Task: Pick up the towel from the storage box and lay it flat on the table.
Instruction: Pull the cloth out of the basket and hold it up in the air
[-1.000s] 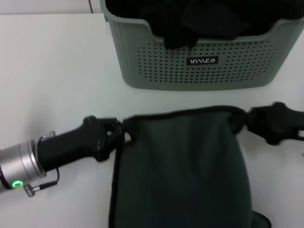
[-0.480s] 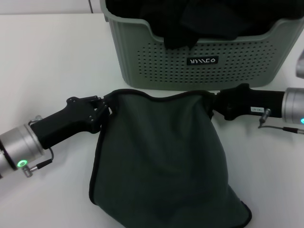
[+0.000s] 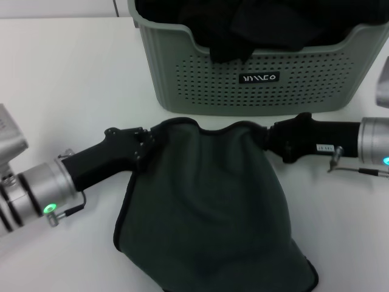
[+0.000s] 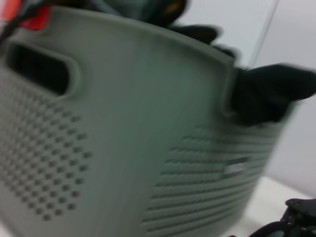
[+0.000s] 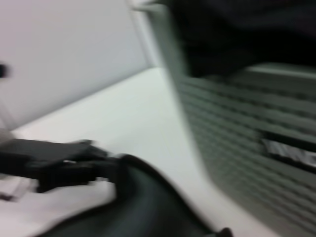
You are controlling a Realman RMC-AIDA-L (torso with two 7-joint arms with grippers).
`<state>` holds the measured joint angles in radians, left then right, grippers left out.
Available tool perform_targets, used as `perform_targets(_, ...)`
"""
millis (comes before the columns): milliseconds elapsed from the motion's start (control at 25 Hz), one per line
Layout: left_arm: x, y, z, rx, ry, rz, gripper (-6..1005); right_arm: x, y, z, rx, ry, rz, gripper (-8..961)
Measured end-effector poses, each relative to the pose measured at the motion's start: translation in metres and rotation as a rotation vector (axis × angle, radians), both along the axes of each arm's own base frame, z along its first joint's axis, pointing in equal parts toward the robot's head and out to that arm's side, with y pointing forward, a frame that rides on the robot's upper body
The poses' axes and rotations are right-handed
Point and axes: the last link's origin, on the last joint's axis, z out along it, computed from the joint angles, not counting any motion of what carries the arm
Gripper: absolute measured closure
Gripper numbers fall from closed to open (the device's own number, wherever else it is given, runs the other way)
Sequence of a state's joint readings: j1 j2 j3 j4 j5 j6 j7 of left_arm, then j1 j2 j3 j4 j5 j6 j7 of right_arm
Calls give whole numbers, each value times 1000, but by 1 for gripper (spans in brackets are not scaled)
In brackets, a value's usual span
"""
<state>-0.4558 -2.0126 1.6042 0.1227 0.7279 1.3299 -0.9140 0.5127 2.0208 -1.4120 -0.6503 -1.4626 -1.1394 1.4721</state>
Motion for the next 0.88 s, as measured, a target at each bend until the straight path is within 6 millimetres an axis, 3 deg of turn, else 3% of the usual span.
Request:
perform_targets(160, 3, -23, 23, -45, -129, -78, 985, -12, -25, 21, -61, 72, 134, 915)
perform_targets(400, 11, -54, 66, -147, -344, -198, 985, -27, -63, 76, -103, 166, 303, 914)
perform_targets(760, 32, -98, 74, -375, -348, -515, 985, -27, -128, 136, -252, 242, 436, 913)
perform_targets(880, 36, -118, 77, -421, -323, -587, 985, -27, -140, 147, -292, 291, 436, 913)
